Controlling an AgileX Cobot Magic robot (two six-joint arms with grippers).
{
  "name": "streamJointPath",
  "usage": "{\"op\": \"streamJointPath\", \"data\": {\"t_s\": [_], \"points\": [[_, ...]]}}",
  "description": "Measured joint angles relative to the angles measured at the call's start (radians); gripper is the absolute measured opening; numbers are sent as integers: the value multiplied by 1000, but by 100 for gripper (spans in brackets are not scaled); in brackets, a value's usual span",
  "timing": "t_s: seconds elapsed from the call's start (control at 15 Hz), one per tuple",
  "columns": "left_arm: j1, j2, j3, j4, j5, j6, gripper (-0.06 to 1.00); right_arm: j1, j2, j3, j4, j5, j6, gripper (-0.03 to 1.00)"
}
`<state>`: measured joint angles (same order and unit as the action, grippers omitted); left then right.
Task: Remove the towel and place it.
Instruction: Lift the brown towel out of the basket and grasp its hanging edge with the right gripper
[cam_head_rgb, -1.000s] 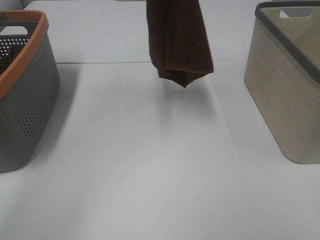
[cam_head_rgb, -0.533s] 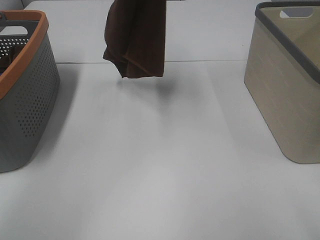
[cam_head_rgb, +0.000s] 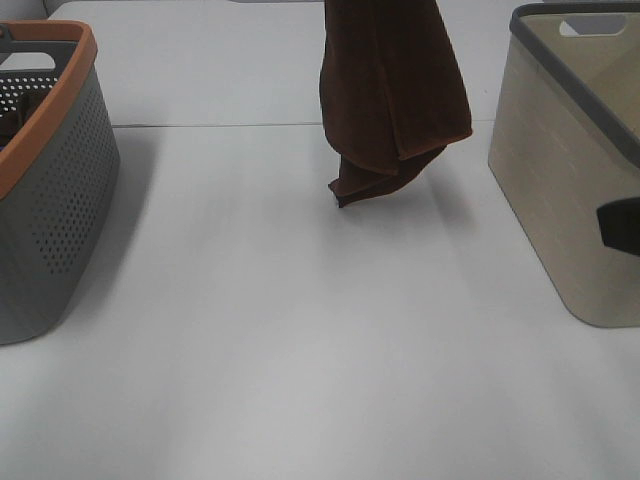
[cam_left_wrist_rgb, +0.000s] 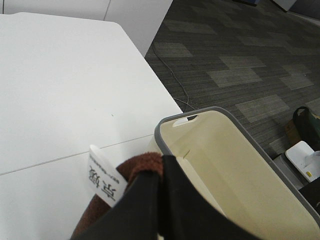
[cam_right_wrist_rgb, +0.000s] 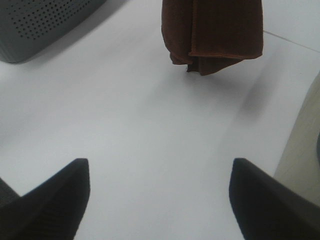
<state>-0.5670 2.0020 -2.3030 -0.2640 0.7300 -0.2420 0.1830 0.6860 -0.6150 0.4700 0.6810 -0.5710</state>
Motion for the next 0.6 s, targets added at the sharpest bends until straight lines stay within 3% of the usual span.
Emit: {"op": "streamJointPath", "data": {"t_s": [0.2,0.33,0.6], "points": [[0,0,0,0,4,0,0,10,145,-88,6,-48,-32,73],[0,0,0,3,25,0,0,87,215,-128,-22,-86,-51,73],[0,13,0,7,56,-18,0,320,365,-178,-310,-243,63,73]]}}
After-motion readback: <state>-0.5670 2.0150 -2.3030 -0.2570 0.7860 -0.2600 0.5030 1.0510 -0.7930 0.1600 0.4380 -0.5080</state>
